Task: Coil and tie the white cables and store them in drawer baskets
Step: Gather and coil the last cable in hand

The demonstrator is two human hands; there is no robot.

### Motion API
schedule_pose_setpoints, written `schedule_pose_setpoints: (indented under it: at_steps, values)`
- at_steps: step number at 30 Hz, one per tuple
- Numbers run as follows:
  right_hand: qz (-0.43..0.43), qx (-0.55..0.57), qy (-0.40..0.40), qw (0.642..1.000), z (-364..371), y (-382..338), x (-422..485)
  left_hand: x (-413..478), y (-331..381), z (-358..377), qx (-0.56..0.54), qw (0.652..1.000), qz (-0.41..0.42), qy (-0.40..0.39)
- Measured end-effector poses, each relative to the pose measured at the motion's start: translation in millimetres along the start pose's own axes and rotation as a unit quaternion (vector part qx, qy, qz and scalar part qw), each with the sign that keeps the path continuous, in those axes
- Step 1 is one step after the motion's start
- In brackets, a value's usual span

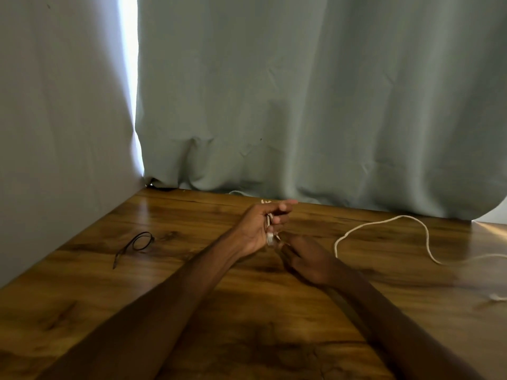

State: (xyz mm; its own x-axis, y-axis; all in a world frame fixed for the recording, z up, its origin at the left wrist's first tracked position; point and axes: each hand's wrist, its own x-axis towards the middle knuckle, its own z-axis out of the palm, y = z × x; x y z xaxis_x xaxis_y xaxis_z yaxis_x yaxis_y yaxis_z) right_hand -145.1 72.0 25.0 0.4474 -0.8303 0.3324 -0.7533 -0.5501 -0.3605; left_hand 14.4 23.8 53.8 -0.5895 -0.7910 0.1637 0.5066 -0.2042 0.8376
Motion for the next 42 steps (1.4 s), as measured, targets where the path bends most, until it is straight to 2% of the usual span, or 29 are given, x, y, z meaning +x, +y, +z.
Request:
schedule_pose_setpoints:
  at_steps: [6, 9, 12, 14, 16, 21, 24, 27, 29, 34, 37, 40, 42]
  values:
    - [-0.029, -0.018, -0.037, 0.999, -9.2, -12.9, -1.8, 6.9, -6.2, -17.0, 0.027, 0.992, 0.074, 0.102]
    - [-0.049, -0.002, -0.037, 0.998, -12.0, -24.6, -1.5, 8.9, -7.3, -33.0, 0.073, 0.986, 0.072, 0.132]
    - [-0.087, 0.022, 0.012, 0.996, -18.4, -32.6, -4.8, 7.9, -11.1, -34.7, 0.174, 0.976, 0.053, 0.123]
    - [-0.100, 0.037, 0.072, 0.992, -26.6, -31.3, -8.7, 7.8, -16.0, -33.2, 0.297, 0.945, 0.051, 0.130]
    - [-0.098, 0.037, 0.117, 0.988, -33.6, -28.3, -9.5, 3.1, -17.9, -29.1, 0.333, 0.937, 0.037, 0.095]
    - [-0.103, 0.004, 0.212, 0.972, -39.5, -18.9, -5.5, -4.9, -14.5, -16.2, 0.233, 0.963, -0.109, -0.077]
    - [-0.075, -0.013, 0.249, 0.966, -48.8, -1.6, -5.3, -4.8, -8.6, -10.7, 0.194, 0.947, -0.171, -0.192]
    - [-0.054, 0.006, 0.247, 0.968, -50.0, 10.5, -6.3, -9.2, -6.2, -1.0, 0.161, 0.932, -0.201, -0.256]
    - [-0.053, 0.031, 0.228, 0.972, -46.2, 13.1, -6.0, -10.1, -5.1, 4.3, 0.126, 0.940, -0.183, -0.259]
    - [-0.019, 0.069, 0.137, 0.988, -27.8, 17.6, -6.1, -9.1, -7.2, 4.0, 0.042, 0.970, -0.123, -0.207]
    - [0.040, 0.115, 0.084, 0.989, -19.1, 15.2, -4.9, -8.1, -6.5, 0.2, 0.021, 0.980, -0.108, -0.166]
    - [0.069, 0.149, 0.044, 0.986, -11.8, 12.3, -4.1, -6.3, -6.9, 0.2, 0.033, 0.992, -0.057, -0.107]
    - [0.075, 0.134, 0.005, 0.988, -5.8, 12.9, -3.2, -4.0, -7.3, 0.0, -0.024, 0.997, -0.031, -0.072]
